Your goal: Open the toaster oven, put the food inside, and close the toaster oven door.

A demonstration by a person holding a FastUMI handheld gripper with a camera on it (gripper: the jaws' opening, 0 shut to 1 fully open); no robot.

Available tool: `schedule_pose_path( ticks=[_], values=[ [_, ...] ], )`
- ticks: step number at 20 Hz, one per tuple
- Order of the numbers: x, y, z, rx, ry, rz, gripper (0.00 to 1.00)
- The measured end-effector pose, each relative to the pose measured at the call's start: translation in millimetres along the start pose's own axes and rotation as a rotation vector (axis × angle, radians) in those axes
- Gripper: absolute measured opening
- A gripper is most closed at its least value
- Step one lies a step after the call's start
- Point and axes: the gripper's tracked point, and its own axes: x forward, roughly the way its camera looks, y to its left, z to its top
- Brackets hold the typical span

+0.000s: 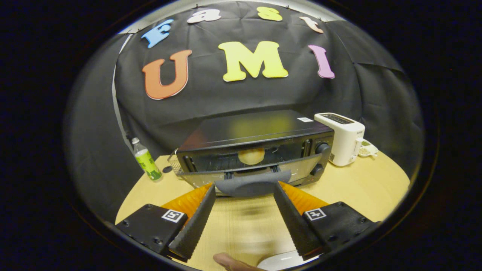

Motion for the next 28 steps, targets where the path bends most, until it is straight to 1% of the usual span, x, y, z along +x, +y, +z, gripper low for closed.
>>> schedule_pose_path(
  ticks=[5, 7, 10, 14, 16, 18, 21, 23, 26, 28],
  values=[
    [-29.6, -4.1, 11.9, -0.017, -0.027, 0.020, 1.00],
    [-48.5, -6.8, 20.1, -0.040, -0.052, 0.027, 1.00],
    [-80.1, -13.9, 33.9, -0.064, -0.100, 0.016, 1.00],
    [-133.0, -15.1, 57.1, -0.144, -0.189, 0.020, 1.00],
    [-162.3, -21.6, 60.7, -0.168, -0.206, -0.017, 1.00],
    [-192.8, -21.5, 66.7, -0.187, -0.225, -0.028, 1.00],
    [-241.1, -26.6, 80.8, -0.186, -0.303, -0.055, 1.00],
    [-273.9, -23.7, 87.1, -0.179, -0.355, -0.025, 1.00],
    [-318.3, -23.8, 83.3, -0.159, -0.385, 0.043, 1.00],
    [-341.7, -33.1, 82.1, -0.144, -0.401, 0.036, 1.00]
  ],
)
